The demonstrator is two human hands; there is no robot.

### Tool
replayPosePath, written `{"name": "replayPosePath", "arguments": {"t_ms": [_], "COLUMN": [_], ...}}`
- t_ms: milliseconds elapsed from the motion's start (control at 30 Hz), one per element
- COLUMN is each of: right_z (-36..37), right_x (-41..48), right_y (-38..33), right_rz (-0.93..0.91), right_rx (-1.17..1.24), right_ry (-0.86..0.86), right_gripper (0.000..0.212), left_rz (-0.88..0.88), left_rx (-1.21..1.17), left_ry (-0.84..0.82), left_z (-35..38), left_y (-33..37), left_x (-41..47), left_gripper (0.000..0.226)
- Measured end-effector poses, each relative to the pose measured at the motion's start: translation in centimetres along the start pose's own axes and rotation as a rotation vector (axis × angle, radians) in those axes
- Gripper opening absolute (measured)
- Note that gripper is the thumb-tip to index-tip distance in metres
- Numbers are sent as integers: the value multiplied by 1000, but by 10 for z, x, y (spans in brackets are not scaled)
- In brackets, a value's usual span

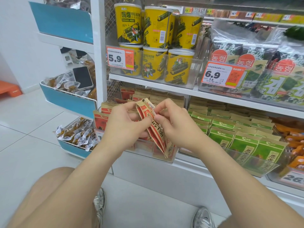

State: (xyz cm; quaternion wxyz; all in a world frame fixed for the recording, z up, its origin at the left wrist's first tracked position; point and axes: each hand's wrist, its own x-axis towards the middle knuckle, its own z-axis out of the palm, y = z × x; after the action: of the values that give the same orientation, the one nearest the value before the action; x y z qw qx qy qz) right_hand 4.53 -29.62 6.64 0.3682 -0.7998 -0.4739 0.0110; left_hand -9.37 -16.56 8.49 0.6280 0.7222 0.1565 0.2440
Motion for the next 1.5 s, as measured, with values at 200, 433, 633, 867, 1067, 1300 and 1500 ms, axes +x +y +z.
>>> {"name": "replayPosePath", "arguments": {"t_ms": [200, 433, 633, 867, 1067, 1300, 1500], "right_z": [1, -14, -10, -30, -18, -13, -8], "right_x": [2, 0, -4, -3, -5, -2, -7], "right_y": [1, -5, -13, -15, -17, -23, -34], "right_rz": [-17, 181, 73, 146, -89, 85, 195], "right_rx": [56, 308, 316, 923, 480, 498, 515], "right_ry": [46, 6, -36, -86, 31, 338, 340], "right_gripper": [6, 54, 38, 75, 31, 8, 20], "left_rz": [-20, -74, -131, -369, -559, -336, -201], "left_rx": [-9, -134, -167, -477, -639, 25, -175], "left_ry": [2, 74, 151, 304, 105, -27, 52], "left_z": [-1, -6, -7, -16, -16, -6, 7], "left_y": [0, 4, 1, 0, 4, -2, 1], "left_x": [1, 6, 7, 18, 15, 13, 7], "left_gripper": [25, 18, 19, 13, 24, 63, 48]}}
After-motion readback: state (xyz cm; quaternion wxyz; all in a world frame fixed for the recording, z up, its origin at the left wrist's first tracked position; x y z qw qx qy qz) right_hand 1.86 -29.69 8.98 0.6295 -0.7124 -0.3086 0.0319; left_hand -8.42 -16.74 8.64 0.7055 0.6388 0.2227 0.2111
